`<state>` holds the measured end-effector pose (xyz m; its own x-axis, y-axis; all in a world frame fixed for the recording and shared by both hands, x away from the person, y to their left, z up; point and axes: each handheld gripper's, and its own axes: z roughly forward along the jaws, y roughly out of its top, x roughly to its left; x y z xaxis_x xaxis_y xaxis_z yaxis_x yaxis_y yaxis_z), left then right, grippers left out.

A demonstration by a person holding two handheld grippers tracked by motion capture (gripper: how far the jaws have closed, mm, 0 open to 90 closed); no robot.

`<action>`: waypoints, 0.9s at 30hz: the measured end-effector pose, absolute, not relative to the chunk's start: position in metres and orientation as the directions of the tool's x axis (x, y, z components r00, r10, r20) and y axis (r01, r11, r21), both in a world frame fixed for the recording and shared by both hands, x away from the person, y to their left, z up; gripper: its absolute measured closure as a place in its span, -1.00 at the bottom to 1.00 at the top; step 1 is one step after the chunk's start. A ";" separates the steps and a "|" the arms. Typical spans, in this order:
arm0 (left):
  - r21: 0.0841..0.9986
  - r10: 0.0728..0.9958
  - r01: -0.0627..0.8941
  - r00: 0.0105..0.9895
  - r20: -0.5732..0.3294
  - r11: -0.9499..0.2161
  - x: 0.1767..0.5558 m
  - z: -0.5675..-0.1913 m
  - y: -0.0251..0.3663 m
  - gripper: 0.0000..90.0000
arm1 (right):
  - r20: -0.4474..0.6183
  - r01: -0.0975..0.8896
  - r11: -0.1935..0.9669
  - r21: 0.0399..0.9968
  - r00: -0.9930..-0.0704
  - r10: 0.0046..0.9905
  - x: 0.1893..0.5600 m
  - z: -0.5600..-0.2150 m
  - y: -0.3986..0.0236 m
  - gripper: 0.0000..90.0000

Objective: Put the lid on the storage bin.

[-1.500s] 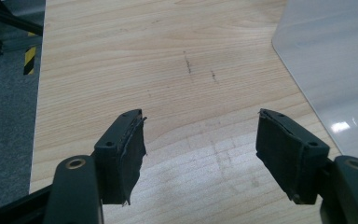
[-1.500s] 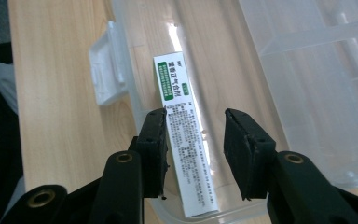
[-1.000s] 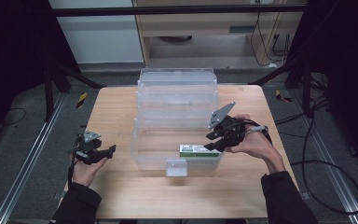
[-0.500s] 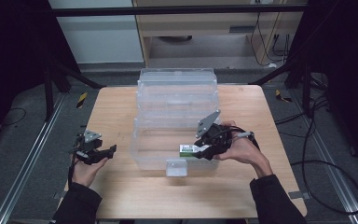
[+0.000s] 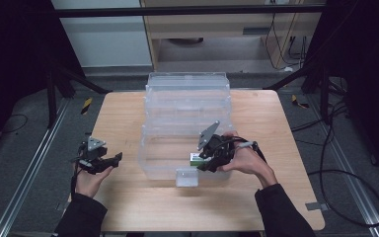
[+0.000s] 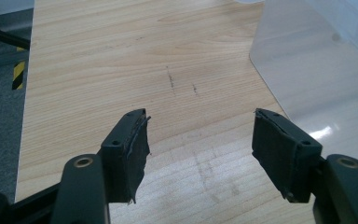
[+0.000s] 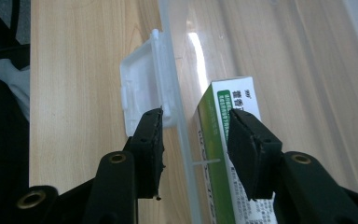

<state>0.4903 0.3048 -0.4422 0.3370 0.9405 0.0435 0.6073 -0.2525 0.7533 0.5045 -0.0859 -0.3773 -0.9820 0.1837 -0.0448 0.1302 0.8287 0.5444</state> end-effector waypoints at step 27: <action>0.751 0.940 0.608 0.338 0.048 -0.257 0.491 -0.442 0.305 -0.22 | 0.011 0.117 0.897 0.426 -0.992 0.125 0.510 -0.399 -0.066 0.39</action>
<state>0.4907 0.3048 -0.4417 0.3378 0.9400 0.0480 0.6083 -0.2570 0.7510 0.5101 -0.0665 -0.3987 -0.9921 0.1247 0.0107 0.1174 0.8971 0.4259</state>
